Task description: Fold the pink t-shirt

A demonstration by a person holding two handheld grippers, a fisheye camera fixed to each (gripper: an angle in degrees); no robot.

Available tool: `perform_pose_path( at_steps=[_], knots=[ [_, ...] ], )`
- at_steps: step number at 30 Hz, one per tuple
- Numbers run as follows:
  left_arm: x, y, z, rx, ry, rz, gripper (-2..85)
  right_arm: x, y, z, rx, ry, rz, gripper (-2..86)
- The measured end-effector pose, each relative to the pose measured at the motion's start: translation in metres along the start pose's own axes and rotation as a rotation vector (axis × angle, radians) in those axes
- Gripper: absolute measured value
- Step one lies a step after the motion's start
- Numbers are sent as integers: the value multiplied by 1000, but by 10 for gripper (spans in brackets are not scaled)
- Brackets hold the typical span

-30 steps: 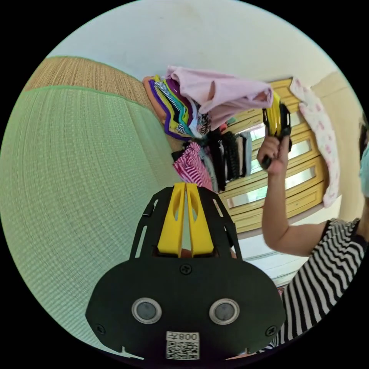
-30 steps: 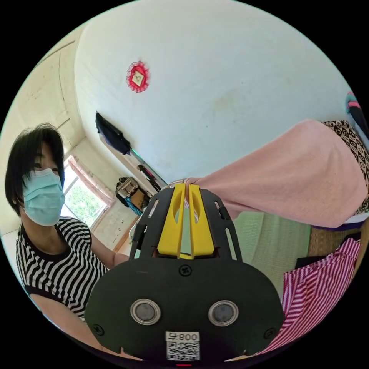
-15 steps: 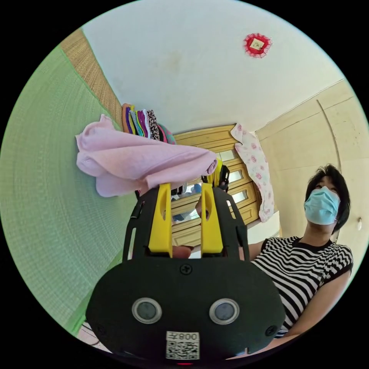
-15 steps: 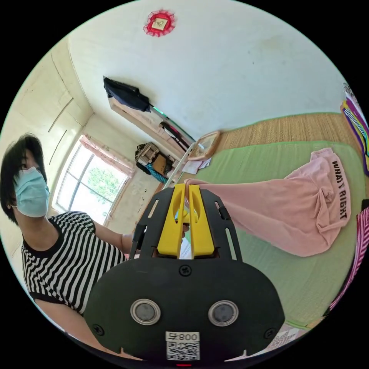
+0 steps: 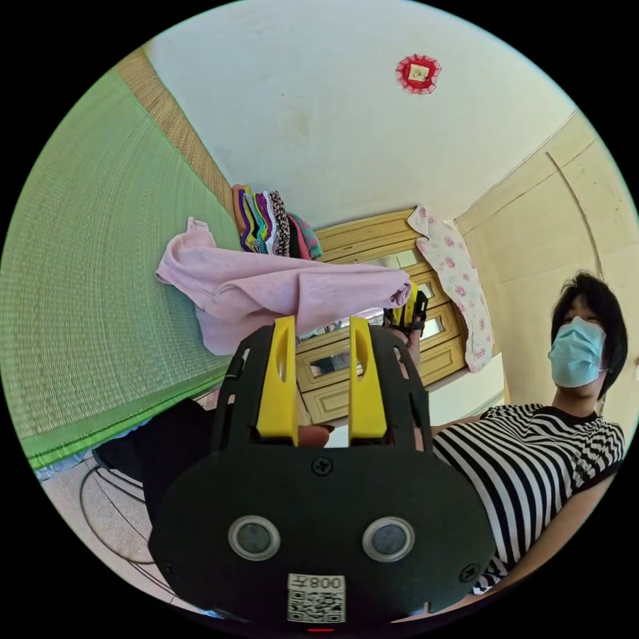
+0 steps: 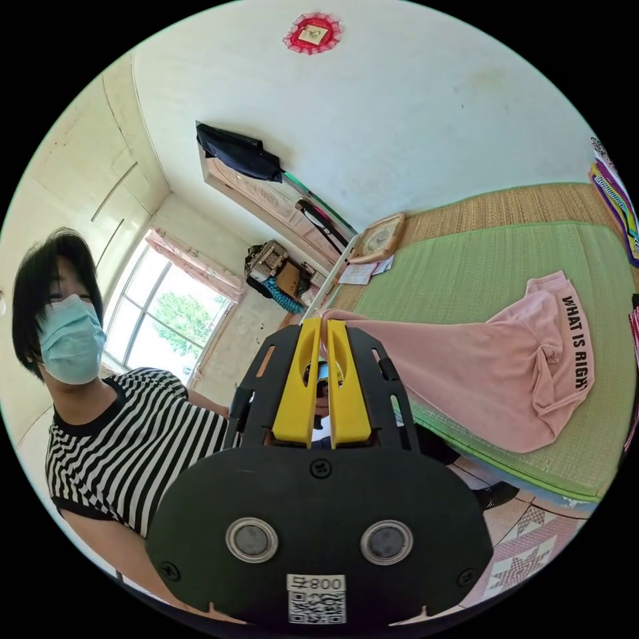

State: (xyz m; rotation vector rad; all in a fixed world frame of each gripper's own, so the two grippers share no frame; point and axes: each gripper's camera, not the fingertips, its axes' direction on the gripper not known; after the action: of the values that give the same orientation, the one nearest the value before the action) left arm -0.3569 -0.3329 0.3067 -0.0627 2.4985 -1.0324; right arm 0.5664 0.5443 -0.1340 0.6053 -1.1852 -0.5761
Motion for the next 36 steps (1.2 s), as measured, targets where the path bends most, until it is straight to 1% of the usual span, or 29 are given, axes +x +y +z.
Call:
perform_pose_path(
  at_steps=[3, 5, 7, 10, 14, 18, 20, 24, 27, 32, 36],
  knots=[
    [18, 20, -3, -31, -54, 42, 128, 3, 20, 3, 14, 34, 1, 12],
    [32, 34, -4, -39, -136, 67, 131, 7, 35, 5, 29, 36, 7, 12],
    [40, 43, -2, -47, -163, 84, 132, 11, 46, 8, 42, 35, 10, 11],
    [49, 54, 10, -66, -89, 85, 118, 18, 61, 13, 52, 52, 15, 11],
    [70, 66, 29, -87, -15, 130, 31, 30, 80, 19, 59, 77, 26, 11],
    [87, 78, 37, -92, 19, 148, 15, 51, 104, 14, 79, 154, 77, 13],
    [99, 86, 42, -93, 45, 168, 11, 70, 125, 10, 90, 210, 143, 14],
    [113, 98, 59, -151, 45, 200, 8, 100, 158, 11, 98, 208, 241, 15],
    [121, 112, 78, -225, 45, 218, 7, 121, 179, 18, 79, 229, 313, 17],
    [130, 146, 127, -447, 39, 233, 7, 149, 214, 22, 63, 342, 421, 23],
    [135, 169, 166, -613, -22, 248, 7, 154, 222, 27, 95, 390, 419, 32]
  ],
)
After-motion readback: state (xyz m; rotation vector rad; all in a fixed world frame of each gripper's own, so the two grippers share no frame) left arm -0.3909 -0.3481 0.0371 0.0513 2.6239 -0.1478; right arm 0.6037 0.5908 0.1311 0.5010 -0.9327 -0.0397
